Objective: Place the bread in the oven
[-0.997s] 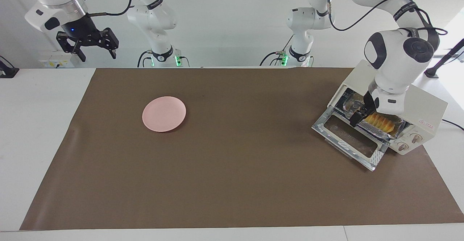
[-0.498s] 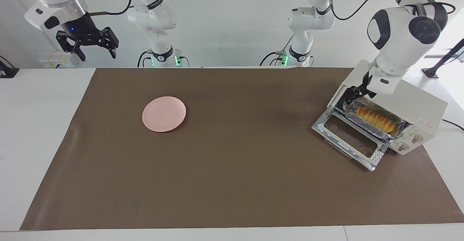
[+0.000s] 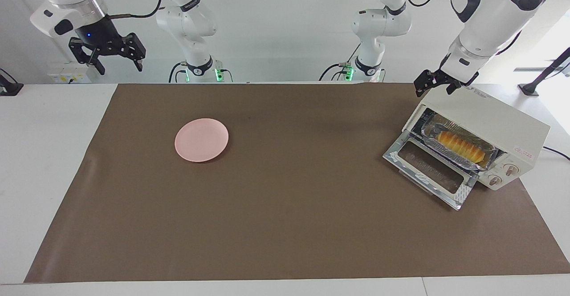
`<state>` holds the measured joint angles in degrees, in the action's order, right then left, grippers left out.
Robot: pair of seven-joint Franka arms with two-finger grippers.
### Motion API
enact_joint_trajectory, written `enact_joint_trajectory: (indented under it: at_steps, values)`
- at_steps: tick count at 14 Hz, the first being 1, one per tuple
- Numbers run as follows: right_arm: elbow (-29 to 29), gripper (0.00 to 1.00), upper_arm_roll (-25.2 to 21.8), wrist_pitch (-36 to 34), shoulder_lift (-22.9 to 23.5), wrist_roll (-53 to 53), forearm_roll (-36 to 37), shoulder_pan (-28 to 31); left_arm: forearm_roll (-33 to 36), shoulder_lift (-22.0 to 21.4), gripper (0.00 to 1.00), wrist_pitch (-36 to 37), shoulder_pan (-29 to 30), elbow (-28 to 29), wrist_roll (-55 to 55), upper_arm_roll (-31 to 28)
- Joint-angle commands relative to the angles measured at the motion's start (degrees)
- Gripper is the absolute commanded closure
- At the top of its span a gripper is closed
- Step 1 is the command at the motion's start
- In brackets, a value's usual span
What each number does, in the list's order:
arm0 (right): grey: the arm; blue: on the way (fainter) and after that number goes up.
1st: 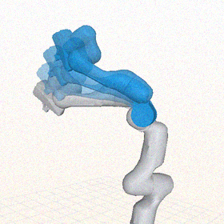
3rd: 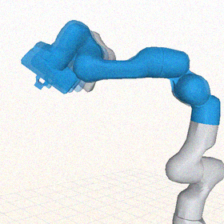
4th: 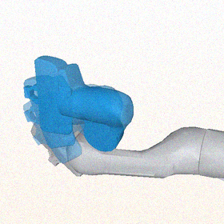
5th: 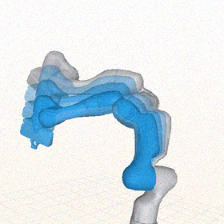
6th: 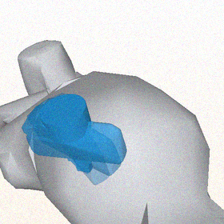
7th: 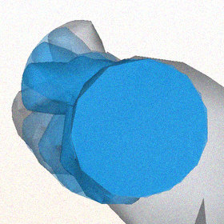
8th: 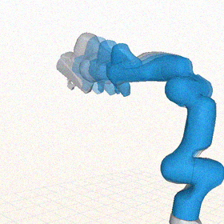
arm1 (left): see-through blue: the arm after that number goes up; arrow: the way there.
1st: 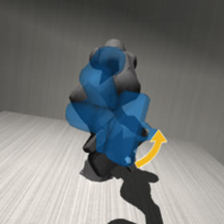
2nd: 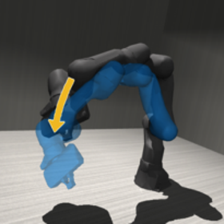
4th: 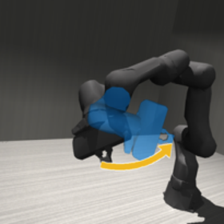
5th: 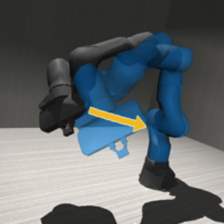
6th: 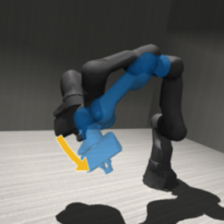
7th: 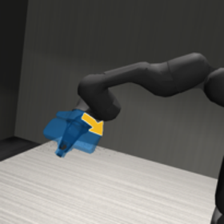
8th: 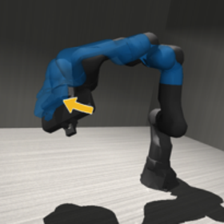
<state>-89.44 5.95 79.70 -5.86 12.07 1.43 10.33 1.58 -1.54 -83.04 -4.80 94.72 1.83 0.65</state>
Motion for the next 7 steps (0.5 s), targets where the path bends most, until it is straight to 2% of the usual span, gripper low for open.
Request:
enact_joint_trajectory:
  at_steps: [1, 7]
  values:
    - [-1.09, 0.0, 0.03, -0.6, -1.18, 1.2, -0.11, 0.31, 0.0, -0.49, 0.0, -0.55, 0.67, 0.38, -1.31, 1.2]
    - [-1.09, 0.0, 0.03, -0.6, -1.18, 1.2, -0.11, 0.31, 0.0, -0.31, 0.0, -0.63, 0.76, -0.59, -1.75, 1.46]
